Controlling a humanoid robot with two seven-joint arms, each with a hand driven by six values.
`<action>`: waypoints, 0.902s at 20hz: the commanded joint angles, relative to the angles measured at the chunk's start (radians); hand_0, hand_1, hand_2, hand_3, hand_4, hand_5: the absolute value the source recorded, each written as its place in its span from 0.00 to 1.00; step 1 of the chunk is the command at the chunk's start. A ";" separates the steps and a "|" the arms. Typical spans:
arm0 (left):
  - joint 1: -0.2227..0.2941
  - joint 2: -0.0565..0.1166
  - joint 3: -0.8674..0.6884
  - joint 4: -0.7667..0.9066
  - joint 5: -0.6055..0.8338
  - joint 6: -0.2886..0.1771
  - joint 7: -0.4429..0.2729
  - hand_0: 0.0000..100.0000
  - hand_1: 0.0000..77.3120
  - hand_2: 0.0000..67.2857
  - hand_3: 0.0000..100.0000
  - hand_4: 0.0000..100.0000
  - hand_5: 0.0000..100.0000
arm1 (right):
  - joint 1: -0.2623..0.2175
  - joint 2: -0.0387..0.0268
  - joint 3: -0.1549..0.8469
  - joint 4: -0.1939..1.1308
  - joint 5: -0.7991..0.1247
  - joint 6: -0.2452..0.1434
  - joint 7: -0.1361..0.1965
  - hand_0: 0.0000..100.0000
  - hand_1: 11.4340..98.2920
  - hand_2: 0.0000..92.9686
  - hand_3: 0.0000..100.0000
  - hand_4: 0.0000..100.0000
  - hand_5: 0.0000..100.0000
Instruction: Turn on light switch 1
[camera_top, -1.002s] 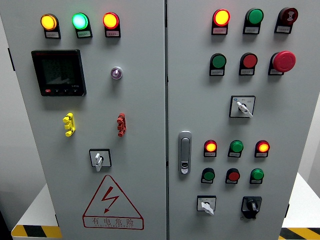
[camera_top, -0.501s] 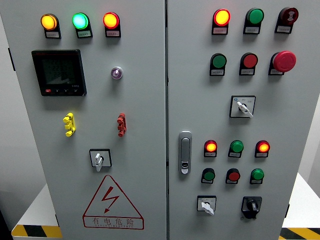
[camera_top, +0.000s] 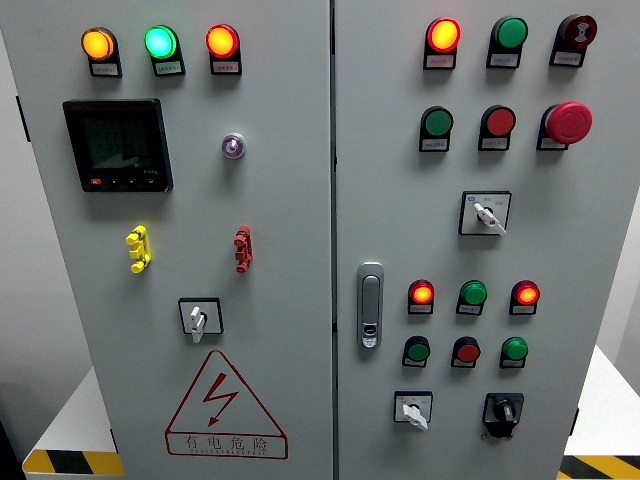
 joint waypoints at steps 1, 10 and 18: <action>0.001 -0.001 0.005 -0.118 -0.021 -0.004 0.001 0.00 0.40 0.21 0.23 0.39 0.31 | 0.000 0.0000 0.000 0.000 0.000 0.000 0.000 0.00 0.13 0.00 0.11 0.23 0.15; 0.003 0.001 0.054 -0.491 -0.039 -0.003 0.020 0.00 0.42 0.28 0.40 0.56 0.41 | 0.000 0.0000 0.000 0.000 0.000 0.000 -0.002 0.00 0.13 0.00 0.11 0.23 0.15; 0.002 0.002 0.090 -0.686 -0.154 -0.003 0.032 0.00 0.51 0.30 0.54 0.71 0.49 | 0.000 0.0000 0.000 0.000 0.000 0.000 -0.002 0.00 0.13 0.00 0.11 0.23 0.15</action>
